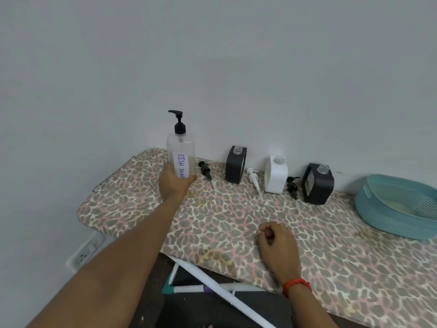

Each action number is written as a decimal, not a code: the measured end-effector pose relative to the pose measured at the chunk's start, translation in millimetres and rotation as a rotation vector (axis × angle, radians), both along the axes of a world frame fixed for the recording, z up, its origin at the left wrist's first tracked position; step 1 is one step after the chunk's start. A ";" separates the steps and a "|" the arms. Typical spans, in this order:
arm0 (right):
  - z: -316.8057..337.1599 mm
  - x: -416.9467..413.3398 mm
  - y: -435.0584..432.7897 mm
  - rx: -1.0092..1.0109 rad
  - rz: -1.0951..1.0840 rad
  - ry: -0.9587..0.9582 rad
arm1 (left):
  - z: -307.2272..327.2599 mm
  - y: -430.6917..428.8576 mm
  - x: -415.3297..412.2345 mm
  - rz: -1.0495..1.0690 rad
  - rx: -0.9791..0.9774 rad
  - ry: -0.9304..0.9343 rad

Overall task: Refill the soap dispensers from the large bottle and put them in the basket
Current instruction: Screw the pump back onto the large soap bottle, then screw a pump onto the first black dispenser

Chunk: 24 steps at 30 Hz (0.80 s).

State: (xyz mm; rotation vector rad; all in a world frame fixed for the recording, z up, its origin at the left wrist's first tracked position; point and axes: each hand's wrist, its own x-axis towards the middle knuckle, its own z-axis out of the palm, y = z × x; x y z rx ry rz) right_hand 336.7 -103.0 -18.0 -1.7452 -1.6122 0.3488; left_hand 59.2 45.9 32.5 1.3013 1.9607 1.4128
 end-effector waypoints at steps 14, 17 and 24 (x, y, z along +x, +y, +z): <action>2.8 -1.0 -0.5 -0.037 -0.016 -0.005 | -6.0 -9.2 -4.0 0.005 -0.071 -0.145; 8.7 -3.8 -3.3 -0.047 -0.033 0.030 | -11.3 -50.7 6.4 0.094 -0.043 -0.157; 73.6 -55.1 51.9 0.031 -0.012 0.187 | -41.8 -100.0 29.1 -0.382 0.012 0.259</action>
